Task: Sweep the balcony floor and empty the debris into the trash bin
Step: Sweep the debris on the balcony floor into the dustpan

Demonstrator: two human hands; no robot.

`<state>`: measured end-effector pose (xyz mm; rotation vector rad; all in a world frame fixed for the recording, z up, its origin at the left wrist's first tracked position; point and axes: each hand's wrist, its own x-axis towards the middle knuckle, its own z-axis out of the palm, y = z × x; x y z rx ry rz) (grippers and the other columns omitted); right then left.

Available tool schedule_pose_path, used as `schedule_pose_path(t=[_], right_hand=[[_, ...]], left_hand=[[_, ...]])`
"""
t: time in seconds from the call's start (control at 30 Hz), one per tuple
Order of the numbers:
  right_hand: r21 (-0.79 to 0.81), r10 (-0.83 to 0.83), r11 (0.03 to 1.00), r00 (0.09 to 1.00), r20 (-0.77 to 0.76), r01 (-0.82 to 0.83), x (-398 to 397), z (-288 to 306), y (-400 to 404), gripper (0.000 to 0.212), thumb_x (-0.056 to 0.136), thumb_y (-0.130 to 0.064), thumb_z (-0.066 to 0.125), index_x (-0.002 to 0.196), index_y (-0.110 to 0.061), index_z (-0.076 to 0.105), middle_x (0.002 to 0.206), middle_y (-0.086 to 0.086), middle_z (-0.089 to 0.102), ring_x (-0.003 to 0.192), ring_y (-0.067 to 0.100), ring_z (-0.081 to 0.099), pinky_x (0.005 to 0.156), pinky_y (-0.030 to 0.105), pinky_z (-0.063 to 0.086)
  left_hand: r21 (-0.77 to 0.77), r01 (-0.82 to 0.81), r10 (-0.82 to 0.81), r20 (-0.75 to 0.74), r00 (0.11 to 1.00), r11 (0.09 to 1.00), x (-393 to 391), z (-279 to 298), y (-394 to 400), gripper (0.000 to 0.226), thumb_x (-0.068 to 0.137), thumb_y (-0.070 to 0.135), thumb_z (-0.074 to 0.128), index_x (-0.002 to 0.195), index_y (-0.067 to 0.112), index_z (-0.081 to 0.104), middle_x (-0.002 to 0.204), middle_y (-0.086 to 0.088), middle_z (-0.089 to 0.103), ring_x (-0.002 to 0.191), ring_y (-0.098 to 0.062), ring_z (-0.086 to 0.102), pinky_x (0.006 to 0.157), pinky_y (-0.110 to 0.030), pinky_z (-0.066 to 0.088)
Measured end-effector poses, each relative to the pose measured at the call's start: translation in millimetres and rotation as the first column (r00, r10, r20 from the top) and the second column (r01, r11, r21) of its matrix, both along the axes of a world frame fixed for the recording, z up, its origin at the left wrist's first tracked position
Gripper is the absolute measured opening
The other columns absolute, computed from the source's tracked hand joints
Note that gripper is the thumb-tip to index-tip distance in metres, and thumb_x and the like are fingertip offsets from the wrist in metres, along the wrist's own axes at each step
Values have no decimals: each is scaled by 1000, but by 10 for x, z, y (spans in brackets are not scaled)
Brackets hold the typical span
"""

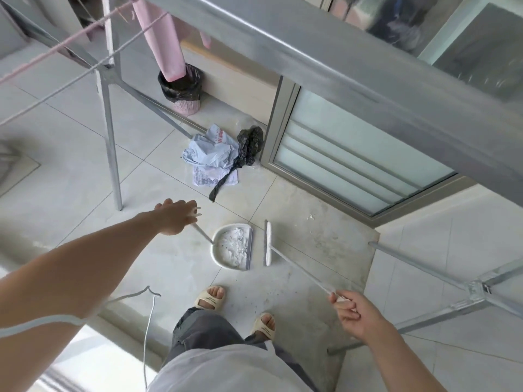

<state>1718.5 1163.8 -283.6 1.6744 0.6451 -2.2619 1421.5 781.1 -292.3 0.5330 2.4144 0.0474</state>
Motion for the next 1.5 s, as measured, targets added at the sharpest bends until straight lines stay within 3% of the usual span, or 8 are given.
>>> schedule_pose_path(t=[0.1,0.33,0.57,0.77,1.13,1.23,1.4,1.5], right_hand=[[-9,-1,1000,1000,7,1,0,-149,77,7,100,-5,38,102,-9,43,77,13,49,28,2,34,22,14,19],[35,73,997,996,46,-75,-37,-310,-154,23,99,-5,34,78,-10,39,73,12,45,24,4,33,22,12,17],[45,217,973,962,168,-227,-213,-300,-305,24,98,-8,35,75,-10,41,52,6,43,24,5,31,25,9,17],[108,238,962,963,128,-252,-673,-209,-543,25,98,-6,31,75,-12,37,66,1,32,24,2,29,23,10,14],[113,233,961,959,158,-252,-842,-81,-768,24,95,-3,28,75,-13,38,66,0,31,25,2,26,22,12,14],[127,233,958,956,176,-257,-884,-99,-747,23,94,-3,28,76,-13,38,61,0,33,25,2,25,22,13,14],[158,216,956,956,197,-249,-950,-98,-762,23,94,-2,28,76,-13,37,60,0,33,25,1,26,22,13,13],[194,222,944,950,220,-266,-935,-91,-770,23,93,-2,29,75,-14,37,64,0,31,25,2,26,22,13,13]], left_hand=[[-14,-38,37,-31,999,999,174,-15,-137,16,104,39,35,113,28,42,116,2,52,103,-24,38,84,-38,28],[17,-136,137,-77,988,991,585,-103,-464,18,102,41,40,114,28,45,117,5,54,100,-23,40,86,-39,33],[51,-310,306,74,949,949,563,-103,-916,11,102,38,45,106,28,43,111,0,58,94,-24,51,80,-36,39],[279,-555,534,154,831,784,564,-99,-1058,13,100,30,52,94,19,48,90,-3,58,77,-22,51,57,-32,33],[402,-725,591,419,689,559,695,-432,-1516,13,95,20,60,86,18,52,85,-6,56,73,-19,47,63,-29,37],[466,-770,602,485,635,436,755,-369,-1374,27,90,32,66,80,12,50,73,-3,47,70,-18,41,62,-30,32],[398,-885,689,572,446,243,839,-403,-1203,69,78,73,54,81,5,59,76,-7,61,70,-21,54,67,-32,42],[356,-920,725,589,358,166,875,-432,-1139,58,92,58,52,88,2,63,77,-12,62,67,-23,52,64,-31,42]])
